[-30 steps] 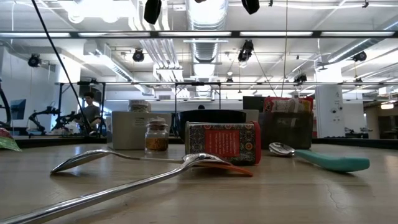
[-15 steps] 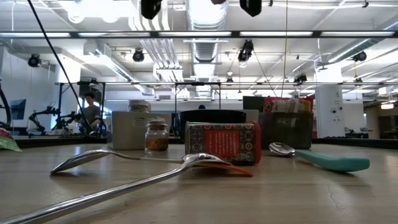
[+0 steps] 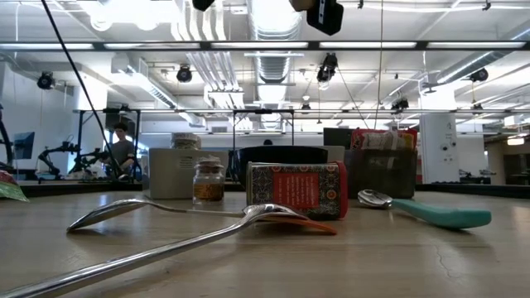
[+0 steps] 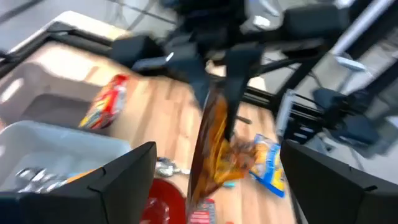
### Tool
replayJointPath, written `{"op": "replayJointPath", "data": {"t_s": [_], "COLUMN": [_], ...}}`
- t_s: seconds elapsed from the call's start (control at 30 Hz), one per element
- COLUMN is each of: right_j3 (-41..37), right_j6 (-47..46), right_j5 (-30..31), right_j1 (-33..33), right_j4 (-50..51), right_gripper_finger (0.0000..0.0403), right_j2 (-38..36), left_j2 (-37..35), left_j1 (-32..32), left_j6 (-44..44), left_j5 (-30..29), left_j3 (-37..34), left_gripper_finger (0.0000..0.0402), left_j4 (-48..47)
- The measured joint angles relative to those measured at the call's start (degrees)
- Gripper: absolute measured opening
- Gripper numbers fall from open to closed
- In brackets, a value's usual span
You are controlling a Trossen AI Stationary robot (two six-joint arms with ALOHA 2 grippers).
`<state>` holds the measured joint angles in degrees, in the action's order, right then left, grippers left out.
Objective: Pick & Place Food Item
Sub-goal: Put the orange seasoning pack into the left white bin
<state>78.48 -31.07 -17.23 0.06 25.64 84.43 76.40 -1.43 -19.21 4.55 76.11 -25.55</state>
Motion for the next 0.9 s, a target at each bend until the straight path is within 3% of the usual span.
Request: {"op": "replayJointPath", "data": {"t_s": [0.27, 0.53, 0.7, 0.9], "right_j3": [-0.07, -0.04, -0.04, -0.04], "right_j6": [0.0, 0.24, 0.27, 0.68], "right_j5": [-1.09, -2.38, -2.56, -2.54], "right_j1": [0.02, 0.04, 0.04, 0.04], "right_j4": [-1.48, -3.46, -4.15, -4.04], "right_gripper_finger": [0.0019, 0.0019, 0.0019, 0.0019], "right_j2": [0.8, 0.81, 0.8, 0.82], "left_j2": [3.11, 5.2, 6.47, 6.41], "left_j1": [1.96, 2.71, 2.72, 3.52], "left_j6": [2.96, 6.01, 7.19, 7.68], "left_j5": [8.78, 13.22, 14.41, 14.64], "left_j3": [1.56, 1.43, 1.34, 1.34], "left_gripper_finger": [0.0347, 0.0329, 0.0261, 0.0118], "left_j4": [-2.27, -1.68, -1.03, -0.11]}}
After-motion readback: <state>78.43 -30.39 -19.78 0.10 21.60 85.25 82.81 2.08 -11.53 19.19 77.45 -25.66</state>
